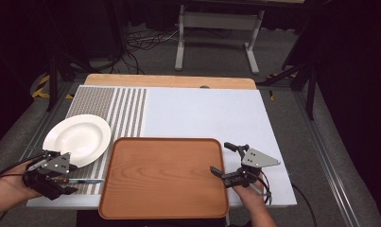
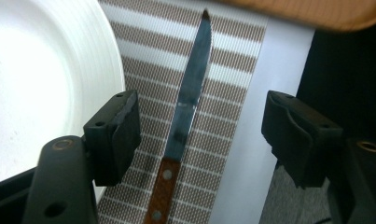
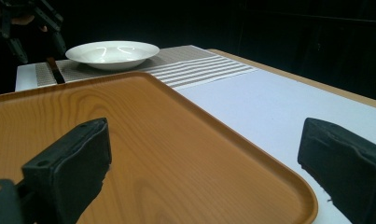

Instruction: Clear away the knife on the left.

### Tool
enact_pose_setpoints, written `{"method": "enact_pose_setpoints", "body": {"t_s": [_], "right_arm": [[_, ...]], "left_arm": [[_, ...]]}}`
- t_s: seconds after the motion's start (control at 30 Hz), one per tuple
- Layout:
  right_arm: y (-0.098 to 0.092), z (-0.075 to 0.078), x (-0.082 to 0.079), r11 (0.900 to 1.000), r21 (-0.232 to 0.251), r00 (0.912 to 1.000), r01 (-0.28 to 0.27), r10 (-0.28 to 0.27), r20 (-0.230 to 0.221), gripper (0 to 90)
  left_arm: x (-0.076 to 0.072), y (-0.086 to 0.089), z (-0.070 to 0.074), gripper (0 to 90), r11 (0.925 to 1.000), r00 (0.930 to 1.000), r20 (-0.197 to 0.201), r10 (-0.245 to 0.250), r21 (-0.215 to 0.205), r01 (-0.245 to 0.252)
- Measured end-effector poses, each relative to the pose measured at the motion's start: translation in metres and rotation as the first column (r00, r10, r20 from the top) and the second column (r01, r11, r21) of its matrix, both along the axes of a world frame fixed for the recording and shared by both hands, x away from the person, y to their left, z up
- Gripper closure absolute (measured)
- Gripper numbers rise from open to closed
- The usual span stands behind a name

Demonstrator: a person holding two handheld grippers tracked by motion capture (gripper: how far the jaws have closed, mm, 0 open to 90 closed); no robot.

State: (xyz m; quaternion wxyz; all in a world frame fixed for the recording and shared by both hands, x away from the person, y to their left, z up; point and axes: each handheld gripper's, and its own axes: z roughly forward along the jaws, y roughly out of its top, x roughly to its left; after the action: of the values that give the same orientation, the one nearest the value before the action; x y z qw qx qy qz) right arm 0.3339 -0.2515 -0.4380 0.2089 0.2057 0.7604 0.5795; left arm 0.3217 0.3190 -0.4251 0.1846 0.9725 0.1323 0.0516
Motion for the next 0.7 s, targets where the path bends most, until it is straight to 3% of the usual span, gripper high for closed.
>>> {"method": "enact_pose_setpoints", "body": {"t_s": [0.13,0.23,0.53,0.7], "right_arm": [[0.000,0.000,0.000,1.000,0.004,1.0000,-0.005,0.005,-0.003,3.3],[-0.001,0.000,0.001,1.000,0.018,0.9999,-0.009,0.009,-0.007,3.5],[0.000,0.000,0.001,1.000,0.017,0.9998,-0.017,0.018,-0.014,3.8],[0.000,-0.001,0.001,1.000,0.014,0.9996,-0.024,0.024,-0.014,4.0]], "left_arm": [[0.001,0.002,-0.004,32.7,0.9987,0.9999,-0.008,0.007,0.051,-0.007],[0.003,0.003,-0.007,34.5,0.9978,0.9990,-0.034,0.027,0.061,-0.025],[0.007,0.005,-0.012,40.9,0.9898,0.9983,-0.050,0.029,0.140,-0.022],[0.009,0.006,-0.013,44.6,0.9792,0.9978,-0.061,0.025,0.203,-0.012]]}}
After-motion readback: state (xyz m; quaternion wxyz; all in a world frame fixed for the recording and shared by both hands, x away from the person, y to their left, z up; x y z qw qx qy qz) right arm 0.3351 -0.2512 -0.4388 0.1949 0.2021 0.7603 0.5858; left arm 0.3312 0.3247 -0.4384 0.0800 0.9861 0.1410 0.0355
